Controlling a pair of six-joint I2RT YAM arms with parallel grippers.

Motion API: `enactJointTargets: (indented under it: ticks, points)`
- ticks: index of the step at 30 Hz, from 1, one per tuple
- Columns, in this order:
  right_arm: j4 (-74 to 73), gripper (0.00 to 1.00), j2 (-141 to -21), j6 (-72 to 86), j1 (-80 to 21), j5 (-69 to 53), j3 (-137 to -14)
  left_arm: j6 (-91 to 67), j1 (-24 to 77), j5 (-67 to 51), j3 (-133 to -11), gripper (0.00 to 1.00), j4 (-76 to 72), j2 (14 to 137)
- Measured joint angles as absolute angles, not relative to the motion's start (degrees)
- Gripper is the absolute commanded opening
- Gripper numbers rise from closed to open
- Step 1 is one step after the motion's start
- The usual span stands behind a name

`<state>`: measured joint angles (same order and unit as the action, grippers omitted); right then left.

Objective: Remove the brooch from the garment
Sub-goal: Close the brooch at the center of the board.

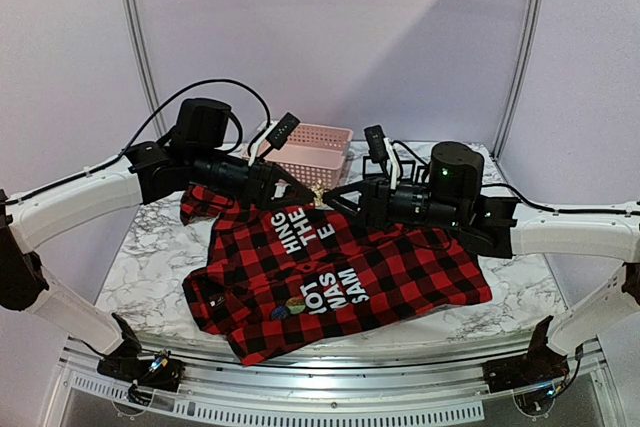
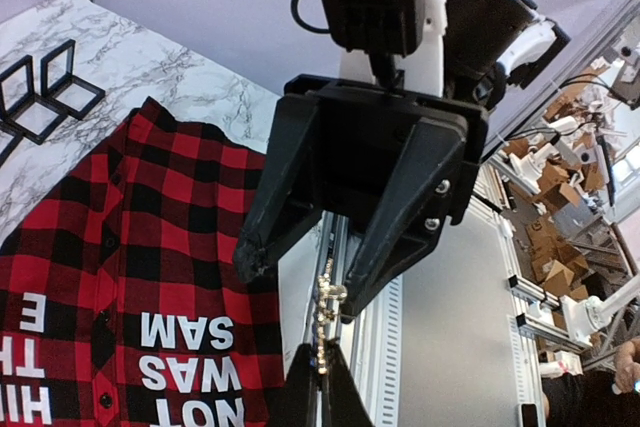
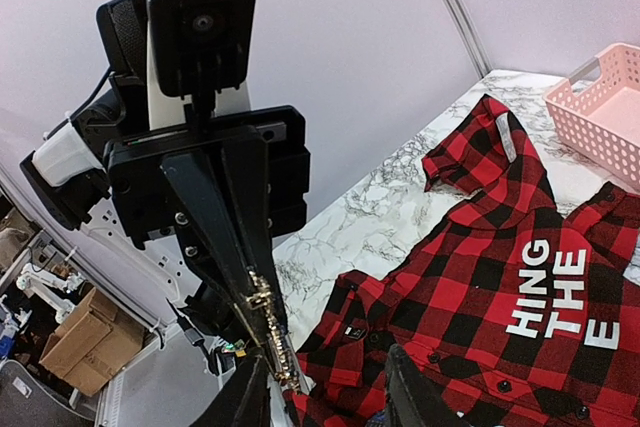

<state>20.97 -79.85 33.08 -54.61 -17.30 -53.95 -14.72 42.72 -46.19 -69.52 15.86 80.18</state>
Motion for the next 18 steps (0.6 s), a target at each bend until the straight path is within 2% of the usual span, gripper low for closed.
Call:
enactJointTargets:
  ticks: [8,18]
  points:
    - [21.02,0.46,-79.9,31.64,-55.13,-17.39,-53.95,-14.72,42.72,-46.94,-69.6,0.0,15.86,80.18]
    - [21.02,0.47,-79.9,30.63,-55.24,-18.15,-53.95,-14.72,42.72,-47.83,-70.04,0.0,15.86,80.29]
